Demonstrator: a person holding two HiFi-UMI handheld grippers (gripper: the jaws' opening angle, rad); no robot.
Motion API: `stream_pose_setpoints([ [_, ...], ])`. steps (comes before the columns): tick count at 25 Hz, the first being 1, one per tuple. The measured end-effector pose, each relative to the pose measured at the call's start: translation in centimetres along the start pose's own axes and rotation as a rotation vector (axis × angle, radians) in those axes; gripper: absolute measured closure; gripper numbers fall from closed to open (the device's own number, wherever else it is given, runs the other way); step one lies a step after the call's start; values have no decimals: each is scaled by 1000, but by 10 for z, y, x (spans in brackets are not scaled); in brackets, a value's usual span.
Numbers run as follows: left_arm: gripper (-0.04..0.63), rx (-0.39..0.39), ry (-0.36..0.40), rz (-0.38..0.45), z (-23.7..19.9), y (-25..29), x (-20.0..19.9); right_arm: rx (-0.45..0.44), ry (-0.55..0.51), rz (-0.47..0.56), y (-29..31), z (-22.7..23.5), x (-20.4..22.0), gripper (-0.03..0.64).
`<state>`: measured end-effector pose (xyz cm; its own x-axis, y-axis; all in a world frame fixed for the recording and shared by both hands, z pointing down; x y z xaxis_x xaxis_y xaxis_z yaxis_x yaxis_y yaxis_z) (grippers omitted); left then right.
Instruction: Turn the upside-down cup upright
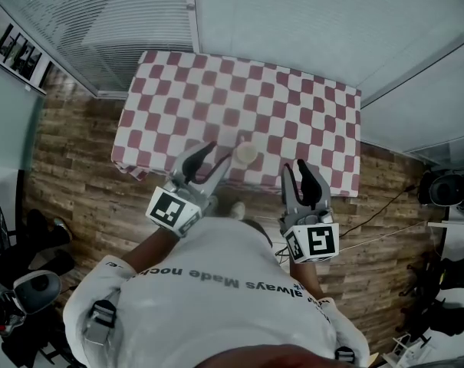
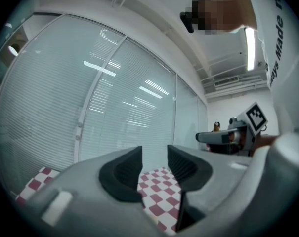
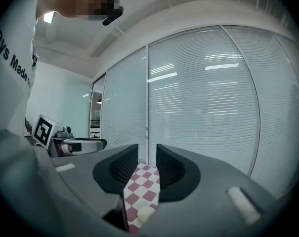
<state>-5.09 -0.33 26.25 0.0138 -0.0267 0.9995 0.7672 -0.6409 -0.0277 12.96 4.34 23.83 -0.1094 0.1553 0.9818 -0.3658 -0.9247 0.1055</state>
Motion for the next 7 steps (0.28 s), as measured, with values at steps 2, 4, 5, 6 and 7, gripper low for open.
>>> stream_pose_setpoints([
  [2, 434, 1, -2, 3, 0, 1, 0, -1, -1, -3, 1, 0, 1, 502],
  [4, 434, 2, -4, 5, -1, 1, 0, -3, -3, -5, 2, 0, 2, 502],
  [5, 434, 2, -4, 6, -2, 1, 0, -4, -4, -6, 2, 0, 2, 502],
  [6, 434, 2, -5, 6, -2, 1, 1, -5, -4, -7, 3, 0, 3, 502],
  [7, 434, 1, -6, 6, -3, 0, 1, -7, -5, -8, 3, -1, 3, 502],
])
Point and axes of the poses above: the fingertips, and each gripper's own axes: y forward along the fingers, z to its right, x out of its underside, the point moved 4 cm from there along -y, backward along the fingers, and after that the axes turned 8 degrees about y, right-handed, at the moved point
